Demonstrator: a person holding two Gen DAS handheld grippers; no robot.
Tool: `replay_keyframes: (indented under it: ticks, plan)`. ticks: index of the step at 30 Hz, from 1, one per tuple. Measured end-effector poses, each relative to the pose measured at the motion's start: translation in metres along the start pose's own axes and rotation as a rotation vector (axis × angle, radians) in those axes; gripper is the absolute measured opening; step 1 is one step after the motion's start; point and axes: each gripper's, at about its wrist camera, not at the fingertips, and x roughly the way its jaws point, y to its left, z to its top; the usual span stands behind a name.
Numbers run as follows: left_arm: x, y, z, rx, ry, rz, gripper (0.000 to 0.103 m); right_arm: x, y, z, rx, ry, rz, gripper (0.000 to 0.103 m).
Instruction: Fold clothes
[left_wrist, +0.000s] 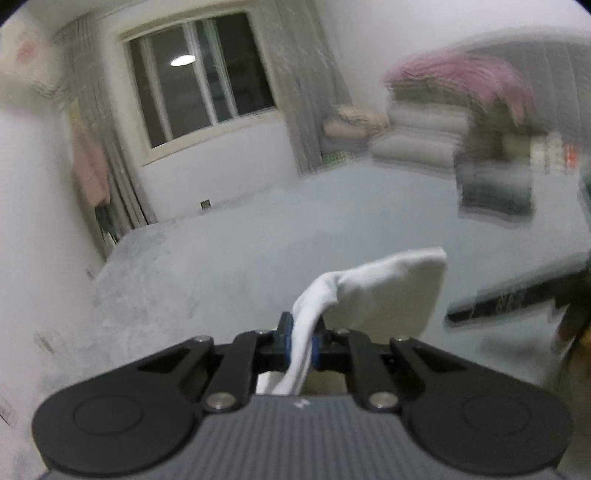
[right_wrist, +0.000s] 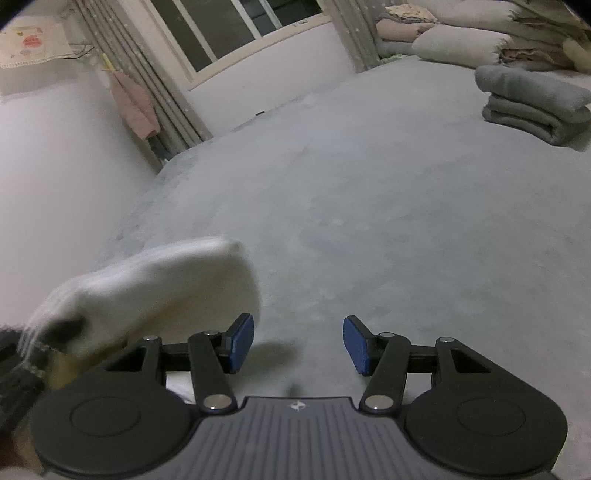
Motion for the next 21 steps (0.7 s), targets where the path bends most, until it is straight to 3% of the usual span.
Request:
replay_keyframes:
  ticks: [3,7,10,15,16,17,18,21]
  plan:
    - [-0.05,0.038,0.013,-0.151,-0.116,-0.067,0.008,-0.003,0.007,-0.002,-0.013,-0.021,0.083,0.055]
    - [-0.114,0.082,0.007,-0.307,-0.233,-0.154,0.008,-0.012,0.025,-0.008,-0.108,-0.068,0.187,0.072]
    - [-0.142,0.105,-0.003,-0.361,-0.296,-0.214,0.008,-0.021,0.046,-0.018,-0.229,-0.11,0.251,0.075]
    - [-0.152,0.129,-0.024,-0.381,-0.306,-0.2,0.008,-0.035,0.079,-0.04,-0.444,-0.207,0.291,0.075]
    - [-0.148,0.132,-0.027,-0.382,-0.299,-0.182,0.008,-0.036,0.084,-0.044,-0.468,-0.224,0.289,0.061]
    - [-0.143,0.139,-0.029,-0.389,-0.288,-0.162,0.008,-0.037,0.087,-0.046,-0.486,-0.227,0.285,0.031]
    - [-0.136,0.147,-0.032,-0.399,-0.275,-0.139,0.009,-0.038,0.089,-0.046,-0.493,-0.221,0.287,0.02]
    - [-0.121,0.161,-0.046,-0.407,-0.233,-0.06,0.011,-0.043,0.093,-0.046,-0.5,-0.217,0.301,0.016]
